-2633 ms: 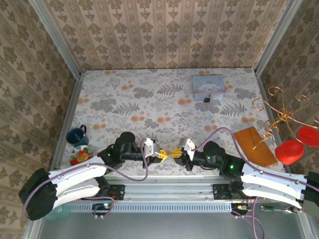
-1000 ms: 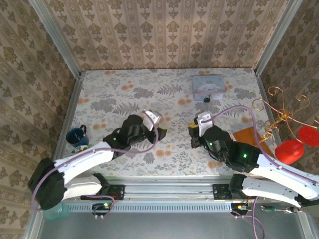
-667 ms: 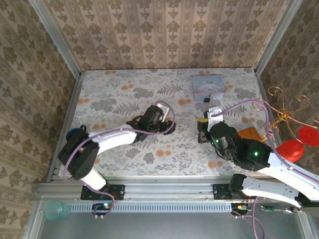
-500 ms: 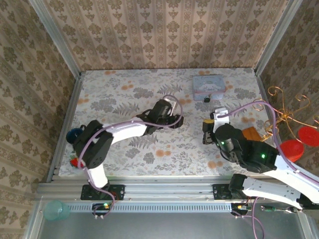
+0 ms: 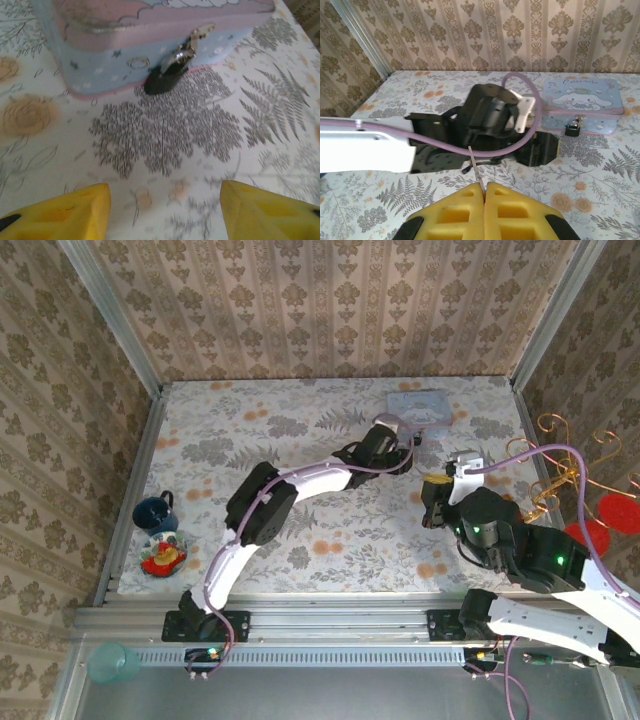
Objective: Unlock the padlock with the key
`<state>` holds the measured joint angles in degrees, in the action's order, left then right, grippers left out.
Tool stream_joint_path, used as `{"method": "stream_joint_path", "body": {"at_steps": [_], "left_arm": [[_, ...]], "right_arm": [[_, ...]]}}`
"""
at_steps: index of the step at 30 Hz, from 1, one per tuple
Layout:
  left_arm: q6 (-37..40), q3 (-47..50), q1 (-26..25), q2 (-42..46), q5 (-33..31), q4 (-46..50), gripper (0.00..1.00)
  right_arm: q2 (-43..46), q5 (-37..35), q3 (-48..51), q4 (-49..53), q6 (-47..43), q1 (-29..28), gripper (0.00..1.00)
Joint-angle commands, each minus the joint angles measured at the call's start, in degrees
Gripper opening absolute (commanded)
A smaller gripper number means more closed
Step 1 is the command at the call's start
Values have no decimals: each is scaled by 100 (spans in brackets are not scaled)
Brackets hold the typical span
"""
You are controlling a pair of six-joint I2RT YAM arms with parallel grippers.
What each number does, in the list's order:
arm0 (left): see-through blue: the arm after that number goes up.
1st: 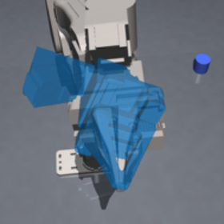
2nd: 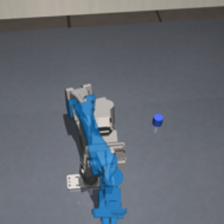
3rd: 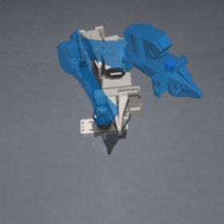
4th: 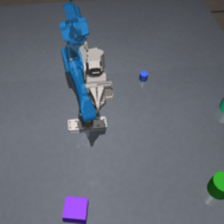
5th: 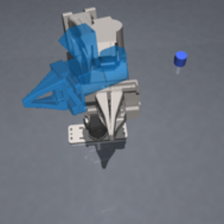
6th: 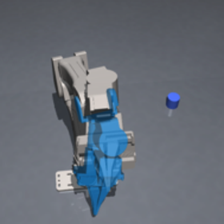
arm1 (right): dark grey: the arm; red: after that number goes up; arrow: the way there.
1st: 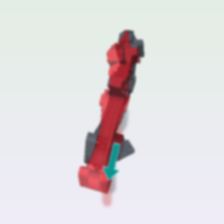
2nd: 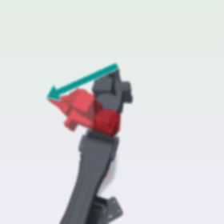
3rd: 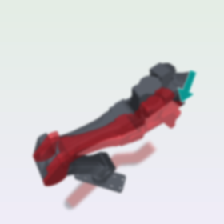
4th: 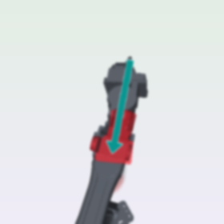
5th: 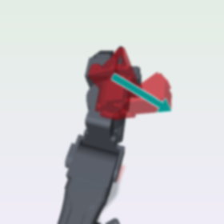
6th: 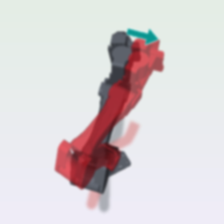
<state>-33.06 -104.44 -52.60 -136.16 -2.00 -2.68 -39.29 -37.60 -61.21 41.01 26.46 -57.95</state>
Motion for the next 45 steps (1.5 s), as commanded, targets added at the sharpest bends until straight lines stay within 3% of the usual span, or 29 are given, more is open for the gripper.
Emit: {"method": "stream_joint_path", "body": {"at_steps": [1,6,10,13,17,26,33,45], "left_arm": [[-96,-887,-119,-447,-593,435,60],[-375,-2045,-204,-1187,-1307,855,57],[-321,-3807,-280,-2097,-1500,1705,58],[-464,-4940,-361,-2690,-2046,2428,60],[-856,-4852,-371,-2761,-2479,2498,64],[-976,-5205,-350,-3225,-2439,1890,68],[-1174,-5428,-269,-3566,-2385,1624,63],[-1536,-5158,43,-3229,-2504,2220,48]], "right_arm": [[71,76,-61,-67,123,12,0],[200,272,149,-343,224,12,0],[405,431,419,-607,357,12,0],[544,462,539,-608,421,12,0],[709,509,599,-490,450,12,0],[949,655,973,-619,596,12,0],[1056,697,1089,-595,624,12,0],[1183,653,1207,-569,580,12,0]]}}
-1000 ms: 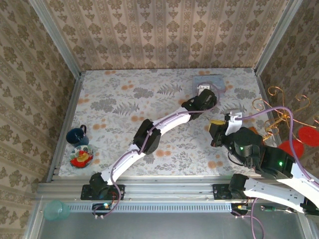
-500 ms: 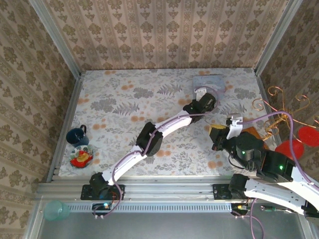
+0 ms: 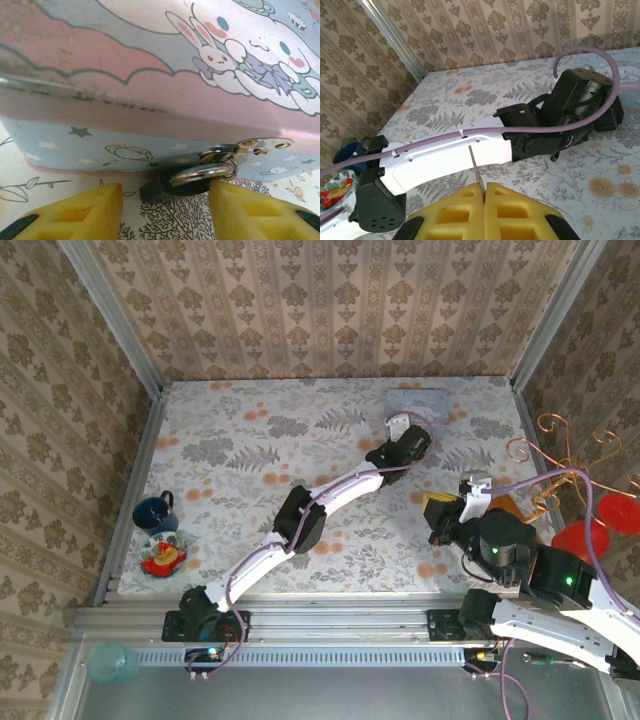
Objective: Unlock the padlock with the key
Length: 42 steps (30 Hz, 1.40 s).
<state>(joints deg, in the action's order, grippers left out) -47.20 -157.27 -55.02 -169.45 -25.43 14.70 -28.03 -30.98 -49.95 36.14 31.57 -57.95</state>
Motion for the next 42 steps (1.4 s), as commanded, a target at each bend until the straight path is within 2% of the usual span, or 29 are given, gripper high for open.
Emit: {"method": "stream_joint_path", "body": {"at_steps": [1,7,14,16,20,27,31,34,36,42], "left_arm": [[-98,235,309,173,-164,403,47],[-106,329,414,210,3,267,37],[261,500,484,235,336,-325,33],[572,495,488,290,325,-281,36],[740,619,622,429,452,-41,51],[834,217,738,217,914,165,55],[682,41,774,4,1289,-25,50],[616,69,783,-19,1336,-205,43],[683,98,783,-34,1336,-406,36],[1062,199,800,-62,1596,-1130,24]], "right_arm": [[44,0,82,-65,64,12,0],[21,13,109,-64,33,13,0],[15,13,153,-38,25,12,0],[17,-3,144,-2,24,12,0],[31,-26,170,-13,24,13,0],[20,-13,259,-96,16,21,0],[25,-22,276,-83,15,21,0],[30,-30,284,-42,50,21,0],[39,-37,281,4,92,21,0],[120,-57,311,103,196,21,0]]}}
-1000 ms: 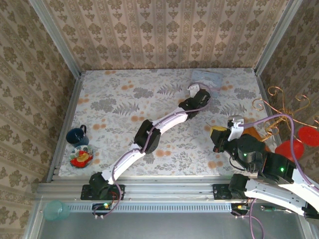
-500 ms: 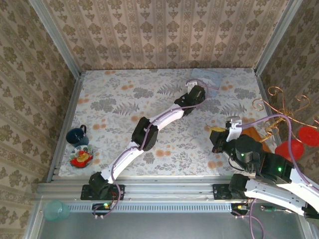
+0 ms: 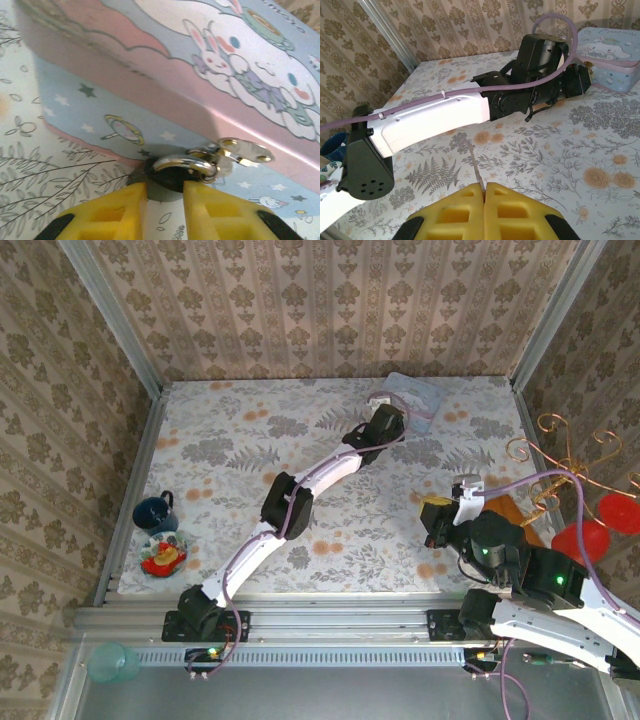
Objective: Unlock the padlock with the key
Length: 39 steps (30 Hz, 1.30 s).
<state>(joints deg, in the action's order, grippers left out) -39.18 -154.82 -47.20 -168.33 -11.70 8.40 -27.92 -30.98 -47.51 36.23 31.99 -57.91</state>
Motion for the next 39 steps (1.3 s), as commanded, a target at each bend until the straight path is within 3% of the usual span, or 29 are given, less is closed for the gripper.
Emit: {"method": "stream_joint_path", "body": {"at_steps": [1,13,17,20,24,29,32,35,39], "left_arm": [[336,-41,27,-158,260,-539,21],[1716,1217,45,728,733,-1072,5],[1864,1932,64,1130,694,-1352,5],[1814,3047,88,1779,889,-1976,12],[1878,5088,126,3203,1013,-2635,29],[1035,8170,529,5115,1749,-4306,43],[448,9476,841,5916,2333,-4825,46],[379,10409,1000,6718,2644,-4857,49],[784,11010,986,7728,2892,-4128,55]], "right_arm": [[118,-66,66,110,169,17,0],[151,-50,57,227,292,14,0],[142,-57,82,227,308,21,0],[93,-92,61,273,312,25,0],[-159,-88,13,347,288,25,0],[-424,106,206,-59,221,34,0],[-626,223,301,-361,127,52,0],[-975,225,237,-511,68,93,0],[-1555,369,64,-700,53,236,0]]}}
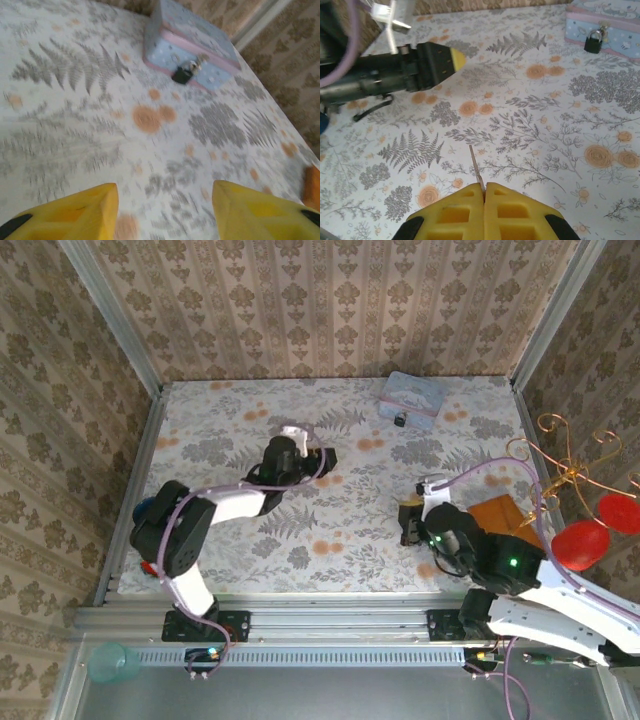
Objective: Unlock the padlock with the key
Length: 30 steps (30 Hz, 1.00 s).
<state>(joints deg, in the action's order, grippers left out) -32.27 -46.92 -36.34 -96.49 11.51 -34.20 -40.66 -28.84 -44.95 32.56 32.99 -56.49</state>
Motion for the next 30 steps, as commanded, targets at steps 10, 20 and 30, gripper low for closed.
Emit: {"method": "stream_joint_path", "body": {"at_steps": [10,20,30], "left_arm": [[961,1633,-171,2733,2407,208,61],[988,1925,-434,2975,4083,-605,54],[539,1854,-462,2693,4621,-1401,38]], "right_arm": [[-553,3051,443,-2023,-505,1084,0],[-481,4161,836,-3092,-836,1073,0],[-547,4366,975,-3297,-1003,958,0]]}}
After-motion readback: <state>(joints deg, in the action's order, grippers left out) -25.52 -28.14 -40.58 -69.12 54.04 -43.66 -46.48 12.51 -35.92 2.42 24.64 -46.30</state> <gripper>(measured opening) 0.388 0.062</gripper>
